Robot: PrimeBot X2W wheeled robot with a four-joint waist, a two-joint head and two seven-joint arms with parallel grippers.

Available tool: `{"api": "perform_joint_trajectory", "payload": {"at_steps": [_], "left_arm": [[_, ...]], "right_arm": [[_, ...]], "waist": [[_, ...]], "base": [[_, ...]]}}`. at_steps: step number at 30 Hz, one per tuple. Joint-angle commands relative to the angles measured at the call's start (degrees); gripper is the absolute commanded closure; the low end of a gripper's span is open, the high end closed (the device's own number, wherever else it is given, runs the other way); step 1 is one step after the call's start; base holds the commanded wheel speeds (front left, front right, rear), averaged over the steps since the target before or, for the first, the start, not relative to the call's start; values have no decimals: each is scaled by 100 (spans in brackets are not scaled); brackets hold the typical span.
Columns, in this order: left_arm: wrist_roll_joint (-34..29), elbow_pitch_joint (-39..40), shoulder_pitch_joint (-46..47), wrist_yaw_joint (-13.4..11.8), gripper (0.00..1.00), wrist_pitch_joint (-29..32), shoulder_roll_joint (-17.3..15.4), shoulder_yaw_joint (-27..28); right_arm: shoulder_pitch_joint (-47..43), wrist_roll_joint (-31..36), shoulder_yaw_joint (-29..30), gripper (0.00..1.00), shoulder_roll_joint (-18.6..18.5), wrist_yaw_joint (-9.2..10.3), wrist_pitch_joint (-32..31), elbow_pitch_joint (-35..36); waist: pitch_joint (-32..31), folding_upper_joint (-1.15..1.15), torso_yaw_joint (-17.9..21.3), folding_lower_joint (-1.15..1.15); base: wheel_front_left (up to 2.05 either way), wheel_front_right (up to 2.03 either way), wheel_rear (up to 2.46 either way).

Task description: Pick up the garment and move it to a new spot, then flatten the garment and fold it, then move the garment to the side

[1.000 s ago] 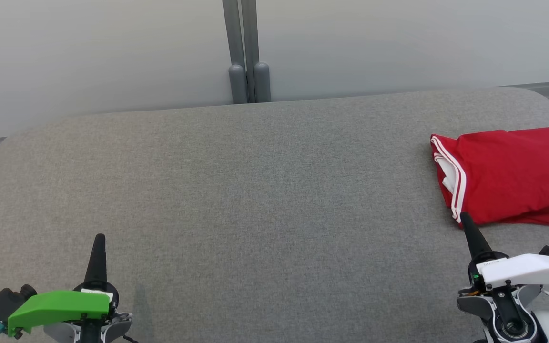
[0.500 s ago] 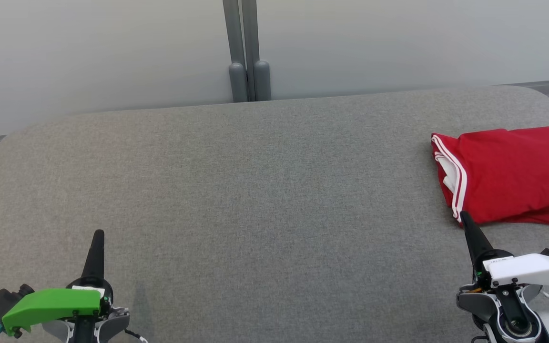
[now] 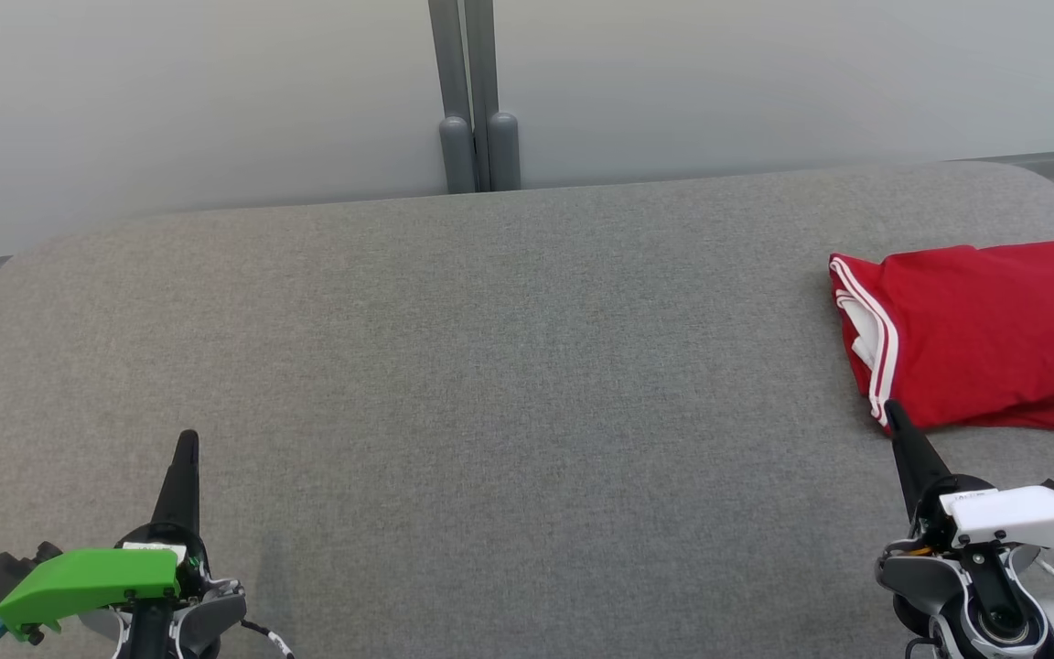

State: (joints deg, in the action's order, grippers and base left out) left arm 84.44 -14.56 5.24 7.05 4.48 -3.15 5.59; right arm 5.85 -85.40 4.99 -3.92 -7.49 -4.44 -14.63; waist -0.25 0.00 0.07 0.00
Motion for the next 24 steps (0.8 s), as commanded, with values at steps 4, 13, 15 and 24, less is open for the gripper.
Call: {"api": "perform_joint_trajectory", "payload": {"at_steps": [4, 13, 15, 24], "left_arm": [[240, 46, 96, 34, 100, 63, 4, 52], [576, 53, 130, 55, 100, 160, 20, 88], [658, 55, 131, 53, 100, 181, 23, 96], [797, 56, 130, 62, 100, 230, 31, 111]], "right_arm": [[61, -210, 62, 100, 33, 0, -65, 51], [57, -503, 128, 100, 77, 0, -168, 69], [56, -566, 143, 100, 84, 0, -186, 73], [52, -711, 176, 100, 109, 0, -235, 77]], "waist": [[9, 0, -2, 0], [28, 0, -5, 0], [32, 0, -5, 0], [43, 0, -7, 0]], "base": [[0, 0, 0], [0, 0, 0], [0, 0, 0], [0, 0, 0]]}}
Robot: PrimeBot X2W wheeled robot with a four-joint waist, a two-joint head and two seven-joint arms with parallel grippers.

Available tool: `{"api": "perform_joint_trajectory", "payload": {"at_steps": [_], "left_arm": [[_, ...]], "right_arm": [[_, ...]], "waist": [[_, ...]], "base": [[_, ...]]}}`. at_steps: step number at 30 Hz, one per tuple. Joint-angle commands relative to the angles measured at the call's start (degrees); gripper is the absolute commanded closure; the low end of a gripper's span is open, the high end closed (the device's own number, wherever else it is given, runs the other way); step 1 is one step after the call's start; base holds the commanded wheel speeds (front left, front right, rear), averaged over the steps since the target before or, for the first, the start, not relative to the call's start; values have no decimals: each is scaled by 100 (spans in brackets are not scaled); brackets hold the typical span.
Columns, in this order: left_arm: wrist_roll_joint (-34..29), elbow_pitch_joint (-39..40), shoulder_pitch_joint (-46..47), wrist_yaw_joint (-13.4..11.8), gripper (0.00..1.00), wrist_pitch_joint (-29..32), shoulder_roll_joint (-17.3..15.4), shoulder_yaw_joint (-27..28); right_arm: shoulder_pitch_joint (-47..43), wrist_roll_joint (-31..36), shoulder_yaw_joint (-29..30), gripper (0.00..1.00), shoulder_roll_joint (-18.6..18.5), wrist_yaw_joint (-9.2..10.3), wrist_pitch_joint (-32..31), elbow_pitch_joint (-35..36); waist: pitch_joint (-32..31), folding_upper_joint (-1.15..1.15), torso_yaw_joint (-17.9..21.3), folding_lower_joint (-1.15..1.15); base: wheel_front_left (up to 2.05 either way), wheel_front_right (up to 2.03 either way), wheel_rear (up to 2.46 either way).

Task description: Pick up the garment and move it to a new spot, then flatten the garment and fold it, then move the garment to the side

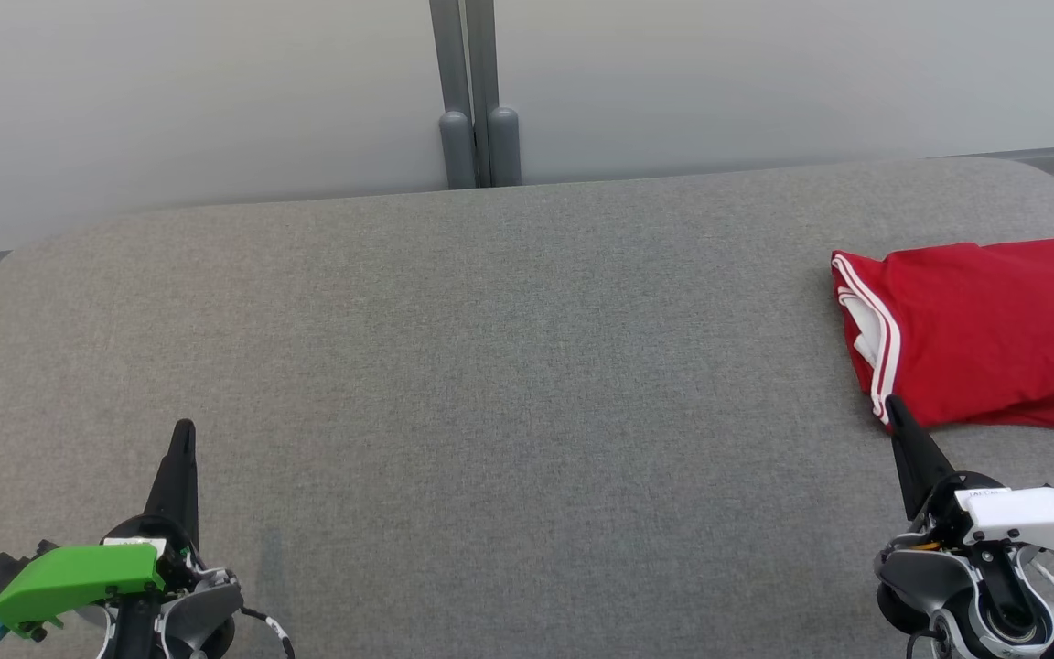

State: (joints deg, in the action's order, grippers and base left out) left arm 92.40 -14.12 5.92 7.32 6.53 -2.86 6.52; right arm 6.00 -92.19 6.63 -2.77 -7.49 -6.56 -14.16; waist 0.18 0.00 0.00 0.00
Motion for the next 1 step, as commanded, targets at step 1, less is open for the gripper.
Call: {"api": "perform_joint_trajectory", "payload": {"at_steps": [1], "left_arm": [[1, 13, 62, 35, 100, 24, 1, 17]], "right_arm": [[36, -33, 12, 100, -5, 0, -22, 30]], "waist": [[0, 0, 0, 0]], "base": [[0, 0, 0]]}}
